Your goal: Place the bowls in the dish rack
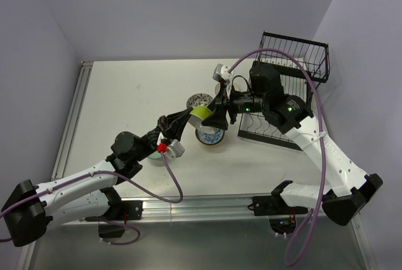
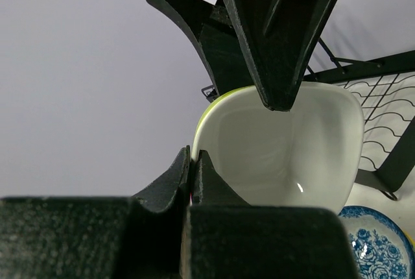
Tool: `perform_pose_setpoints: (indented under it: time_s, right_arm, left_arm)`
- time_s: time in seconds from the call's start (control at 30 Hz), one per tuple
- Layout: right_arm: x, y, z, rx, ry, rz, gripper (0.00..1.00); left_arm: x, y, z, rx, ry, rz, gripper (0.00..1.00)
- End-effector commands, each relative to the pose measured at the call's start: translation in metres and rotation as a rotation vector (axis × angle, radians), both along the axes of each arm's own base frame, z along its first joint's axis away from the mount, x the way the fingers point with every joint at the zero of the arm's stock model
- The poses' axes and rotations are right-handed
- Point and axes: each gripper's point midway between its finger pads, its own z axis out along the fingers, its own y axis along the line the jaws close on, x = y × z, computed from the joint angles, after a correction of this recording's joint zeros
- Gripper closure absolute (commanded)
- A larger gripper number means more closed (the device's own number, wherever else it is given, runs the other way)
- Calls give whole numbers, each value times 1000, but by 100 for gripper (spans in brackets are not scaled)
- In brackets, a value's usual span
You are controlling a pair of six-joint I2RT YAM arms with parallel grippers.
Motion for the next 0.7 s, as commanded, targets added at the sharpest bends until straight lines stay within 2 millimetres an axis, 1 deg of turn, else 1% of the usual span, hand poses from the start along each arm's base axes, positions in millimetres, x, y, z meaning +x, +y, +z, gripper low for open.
perform_pose_setpoints:
  time_s: [0.0, 0.03, 0.1, 0.23, 0.3, 0.33, 0.43, 0.53, 0.57, 0.6, 0.67]
  right_arm:
    - [-5, 2, 5, 0, -2, 30, 44]
    - [-5, 2, 3, -6, 2, 31, 38]
    - [-5, 1, 1, -13, 5, 33, 37]
    - [-7, 2, -1, -15, 11, 42, 38]
    - [-7, 1, -2, -17, 14, 37, 35]
    - [-6, 1, -3, -20, 19, 34, 24]
    - [-4, 0, -4, -24, 18, 17, 13]
    - [-2, -1, -6, -26, 6, 6, 12]
    - [-2, -1, -6, -27, 5, 8, 15]
    - [-4, -1, -6, -26, 4, 18, 24]
    - [-4, 0, -5, -20, 3, 21, 34]
  left_arm:
    - [-3, 6, 41, -118, -22, -4, 100]
    - [-3, 7, 43, -124, -24, 2, 100]
    - [-1, 8, 42, -128, -19, 9, 100]
    - [-1, 9, 42, -129, -18, 10, 100]
    - [-2, 9, 42, -131, -19, 8, 100]
    - [-1, 8, 42, -132, -18, 9, 100]
    - [0, 8, 43, -133, -13, 10, 100]
    - [-1, 8, 42, -131, -13, 6, 100]
    - [-1, 8, 42, -131, -13, 6, 100]
    - [-2, 8, 44, -134, -16, 5, 100]
    - [-2, 8, 41, -130, -12, 4, 100]
